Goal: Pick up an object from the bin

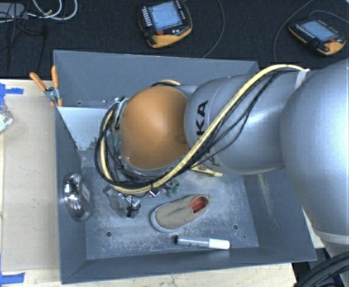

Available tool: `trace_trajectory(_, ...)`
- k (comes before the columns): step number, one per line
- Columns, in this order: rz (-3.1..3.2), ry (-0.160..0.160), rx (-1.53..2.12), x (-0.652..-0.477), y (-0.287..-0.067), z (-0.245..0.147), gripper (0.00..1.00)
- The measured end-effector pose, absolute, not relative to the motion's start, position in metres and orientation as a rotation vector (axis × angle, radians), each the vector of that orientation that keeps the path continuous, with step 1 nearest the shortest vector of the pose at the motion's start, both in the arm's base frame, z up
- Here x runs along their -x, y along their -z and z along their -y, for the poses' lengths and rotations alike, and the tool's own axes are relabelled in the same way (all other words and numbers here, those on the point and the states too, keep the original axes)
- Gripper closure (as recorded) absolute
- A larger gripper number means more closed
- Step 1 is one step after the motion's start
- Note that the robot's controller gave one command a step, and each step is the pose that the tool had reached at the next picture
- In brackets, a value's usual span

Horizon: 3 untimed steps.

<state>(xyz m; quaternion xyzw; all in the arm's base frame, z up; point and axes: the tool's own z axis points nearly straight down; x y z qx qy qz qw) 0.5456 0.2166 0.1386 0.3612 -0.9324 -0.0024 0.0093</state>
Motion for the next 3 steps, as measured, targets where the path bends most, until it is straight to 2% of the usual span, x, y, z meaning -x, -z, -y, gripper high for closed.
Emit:
trace_trajectory(1, 2.981, 0.006, -0.909, -0.503, -0.118, -0.207, 1.00)
trace_trajectory(2, 2.984, 0.006, -0.907, -0.504, -0.119, -0.207, 0.00)
trace_trajectory(3, 2.963, -0.004, -0.947, -0.524, -0.067, -0.226, 0.00)
